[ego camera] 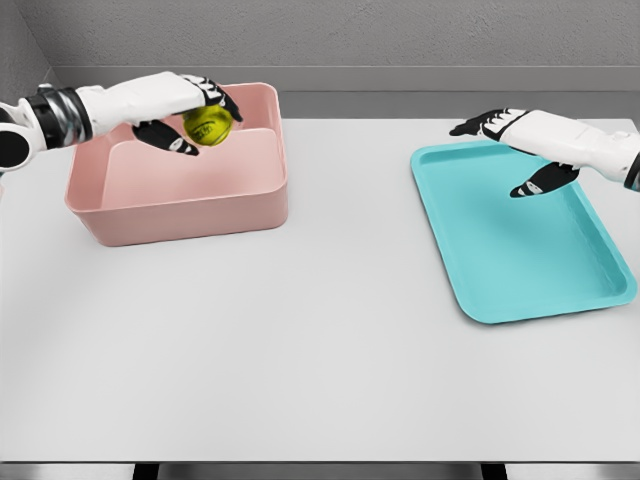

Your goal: Put the tennis from the blue tray into the pink basket with both arms

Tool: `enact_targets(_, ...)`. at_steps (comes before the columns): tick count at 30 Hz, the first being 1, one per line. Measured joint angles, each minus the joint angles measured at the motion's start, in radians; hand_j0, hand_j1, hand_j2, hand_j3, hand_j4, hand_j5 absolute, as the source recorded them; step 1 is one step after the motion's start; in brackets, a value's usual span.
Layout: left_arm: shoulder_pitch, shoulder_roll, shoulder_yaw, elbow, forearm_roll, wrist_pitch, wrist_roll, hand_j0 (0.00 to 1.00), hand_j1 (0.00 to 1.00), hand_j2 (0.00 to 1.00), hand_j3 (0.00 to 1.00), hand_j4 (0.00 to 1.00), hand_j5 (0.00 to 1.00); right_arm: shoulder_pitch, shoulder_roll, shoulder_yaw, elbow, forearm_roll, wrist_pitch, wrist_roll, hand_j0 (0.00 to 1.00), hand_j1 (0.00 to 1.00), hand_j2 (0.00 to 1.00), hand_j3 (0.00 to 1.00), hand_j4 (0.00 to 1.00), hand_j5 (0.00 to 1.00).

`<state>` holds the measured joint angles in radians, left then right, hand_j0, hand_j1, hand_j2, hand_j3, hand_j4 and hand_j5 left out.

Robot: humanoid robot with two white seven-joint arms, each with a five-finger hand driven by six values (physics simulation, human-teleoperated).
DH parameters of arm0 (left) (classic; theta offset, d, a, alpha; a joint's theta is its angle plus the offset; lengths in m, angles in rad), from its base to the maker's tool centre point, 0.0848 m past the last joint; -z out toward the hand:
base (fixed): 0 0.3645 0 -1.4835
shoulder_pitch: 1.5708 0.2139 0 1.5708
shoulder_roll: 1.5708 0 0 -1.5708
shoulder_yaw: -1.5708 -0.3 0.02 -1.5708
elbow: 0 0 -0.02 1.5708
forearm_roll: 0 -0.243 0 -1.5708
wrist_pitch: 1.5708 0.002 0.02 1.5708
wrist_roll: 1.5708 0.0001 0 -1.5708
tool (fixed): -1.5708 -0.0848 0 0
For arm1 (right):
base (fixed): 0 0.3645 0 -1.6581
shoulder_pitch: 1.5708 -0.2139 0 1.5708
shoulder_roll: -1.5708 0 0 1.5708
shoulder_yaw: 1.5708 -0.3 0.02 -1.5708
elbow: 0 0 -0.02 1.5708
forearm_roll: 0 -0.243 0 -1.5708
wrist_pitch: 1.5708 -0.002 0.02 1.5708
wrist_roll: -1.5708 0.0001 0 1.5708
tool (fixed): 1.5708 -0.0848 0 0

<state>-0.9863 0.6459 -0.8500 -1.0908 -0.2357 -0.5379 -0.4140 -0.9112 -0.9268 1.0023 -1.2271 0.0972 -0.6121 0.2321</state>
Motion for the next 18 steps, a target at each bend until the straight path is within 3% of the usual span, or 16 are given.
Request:
enact_targets(7, 0.020, 0.020, 0.004, -0.041, 0.005, -0.025, 0.013, 1.00, 1.00, 1.00, 1.00, 1.00, 1.00, 0.002, 0.001, -0.002, 0.006, 0.000, 0.000, 0.000, 1.00, 1.00, 1.00, 1.00, 1.00, 1.00)
enact_targets(11, 0.066, 0.105, 0.023, -0.165, 0.053, -0.062, 0.020, 1.00, 1.00, 1.00, 1.00, 1.00, 1.00, 0.002, 0.002, -0.002, 0.006, 0.000, 0.000, 0.000, 1.00, 1.00, 1.00, 1.00, 1.00, 1.00)
enact_targets(15, 0.181, 0.240, 0.044, -0.346, 0.121, -0.072, 0.022, 1.00, 1.00, 1.00, 1.00, 1.00, 1.00, 0.002, 0.001, -0.002, 0.005, 0.000, 0.000, 0.000, 1.00, 1.00, 1.00, 1.00, 1.00, 1.00)
enact_targets(18, 0.198, 0.301, 0.072, -0.414, 0.145, -0.074, 0.023, 1.00, 1.00, 1.00, 1.00, 1.00, 1.00, 0.002, 0.000, -0.002, 0.003, 0.000, 0.000, 0.000, 1.00, 1.00, 1.00, 1.00, 1.00, 1.00)
